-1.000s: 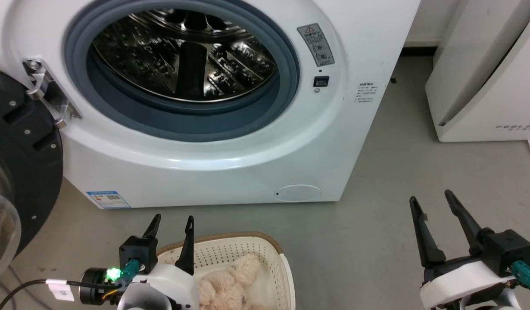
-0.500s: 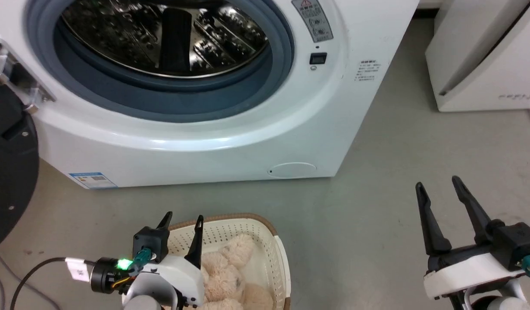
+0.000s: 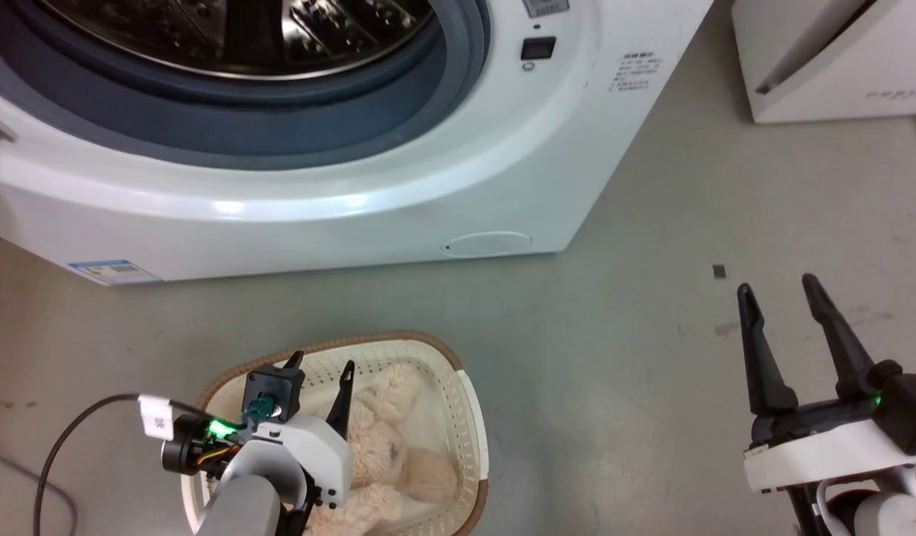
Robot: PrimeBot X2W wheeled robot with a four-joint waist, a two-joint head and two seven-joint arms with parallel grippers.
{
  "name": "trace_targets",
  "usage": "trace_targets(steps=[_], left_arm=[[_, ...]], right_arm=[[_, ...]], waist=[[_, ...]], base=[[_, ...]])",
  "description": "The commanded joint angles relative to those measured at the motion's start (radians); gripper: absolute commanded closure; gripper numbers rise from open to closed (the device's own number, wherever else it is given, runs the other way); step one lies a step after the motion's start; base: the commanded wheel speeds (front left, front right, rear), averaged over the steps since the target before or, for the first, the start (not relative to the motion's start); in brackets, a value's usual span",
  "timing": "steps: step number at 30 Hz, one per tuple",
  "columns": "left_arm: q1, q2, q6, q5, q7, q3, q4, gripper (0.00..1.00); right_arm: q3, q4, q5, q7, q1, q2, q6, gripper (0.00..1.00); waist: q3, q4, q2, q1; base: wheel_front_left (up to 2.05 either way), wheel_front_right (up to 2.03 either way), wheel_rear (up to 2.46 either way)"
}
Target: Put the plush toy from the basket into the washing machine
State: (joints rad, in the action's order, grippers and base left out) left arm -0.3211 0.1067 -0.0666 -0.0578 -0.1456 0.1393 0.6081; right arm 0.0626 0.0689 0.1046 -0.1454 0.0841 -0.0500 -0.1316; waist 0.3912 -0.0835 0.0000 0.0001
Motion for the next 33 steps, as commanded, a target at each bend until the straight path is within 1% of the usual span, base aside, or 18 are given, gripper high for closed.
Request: trace_targets(steps=[1,8,15,25,33], left_arm=[[-0.027,0.005,-0.007,-0.004,-0.008,0.006,0.025,0.00],[-0.119,0.028,-0.016,0.000,0.018,0.060,0.156,0.00],[-0.204,0.049,-0.024,-0.016,0.086,0.143,0.268,0.00],[-0.334,0.116,-0.035,-0.014,0.179,0.244,0.392,0.00],[-0.442,0.157,-0.044,-0.008,0.219,0.320,0.478,0.00]], right_arm=[[0.005,0.008,0.011,-0.011,0.022,0.000,0.001,0.00],[0.004,0.013,0.024,-0.025,0.042,0.000,0.001,0.00],[0.003,0.022,0.045,-0.040,0.061,0.000,0.001,0.00],[0.011,0.037,0.074,-0.061,0.084,0.000,0.001,0.00],[0.008,0.043,0.107,-0.077,0.108,0.000,0.001,0.00]], waist=[[0.021,-0.009,0.0000,-0.0001],[0.092,-0.033,0.0000,-0.0001],[0.168,-0.062,0.0000,-0.0001],[0.290,-0.099,0.0000,-0.0001],[0.395,-0.138,0.0000,-0.0001]], base=[[0.00,0.00,0.00],[0.00,0.00,0.00],[0.00,0.00,0.00],[0.00,0.00,0.00],[0.00,0.00,0.00]])
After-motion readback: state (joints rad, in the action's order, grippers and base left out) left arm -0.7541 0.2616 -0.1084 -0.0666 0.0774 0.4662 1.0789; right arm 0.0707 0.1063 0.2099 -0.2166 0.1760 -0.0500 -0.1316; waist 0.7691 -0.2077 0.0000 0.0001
